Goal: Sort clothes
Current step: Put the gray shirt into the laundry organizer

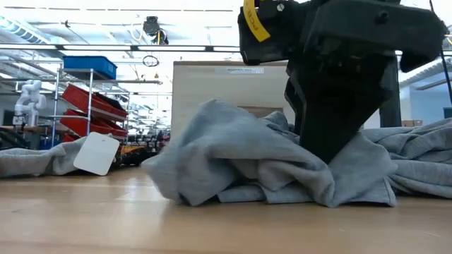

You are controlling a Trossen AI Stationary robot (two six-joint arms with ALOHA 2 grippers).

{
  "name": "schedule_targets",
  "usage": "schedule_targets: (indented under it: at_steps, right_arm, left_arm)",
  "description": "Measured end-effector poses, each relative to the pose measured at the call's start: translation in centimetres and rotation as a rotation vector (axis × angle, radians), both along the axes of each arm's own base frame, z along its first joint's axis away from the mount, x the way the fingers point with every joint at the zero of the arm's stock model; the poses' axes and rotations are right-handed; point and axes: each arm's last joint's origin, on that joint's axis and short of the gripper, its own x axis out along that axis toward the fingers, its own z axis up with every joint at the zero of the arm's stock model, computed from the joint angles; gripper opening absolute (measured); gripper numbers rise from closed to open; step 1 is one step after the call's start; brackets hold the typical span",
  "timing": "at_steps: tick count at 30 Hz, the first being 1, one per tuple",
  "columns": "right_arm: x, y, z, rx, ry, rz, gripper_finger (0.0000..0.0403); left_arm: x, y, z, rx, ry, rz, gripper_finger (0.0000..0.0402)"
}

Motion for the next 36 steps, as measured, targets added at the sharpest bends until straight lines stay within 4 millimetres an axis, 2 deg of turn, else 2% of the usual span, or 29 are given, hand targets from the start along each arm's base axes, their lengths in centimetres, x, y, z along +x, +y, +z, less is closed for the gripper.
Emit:
schedule_targets:
  at_steps: [9, 36]
  right_arm:
    - [0.01, -0.16, 0.02, 0.006, 0.016, 0.030, 0.0037]
    - [0.20, -0.31, 0.01, -0.026, -0.011, 0.047, 0.0040]
  left_arm:
    - [0.00, 0.00, 0.00, 0.000, 0.000, 0.000, 0.0244]
    - [-0.01, 0.01, -0.02, -0.003, 0.001, 0.002, 0.0244]
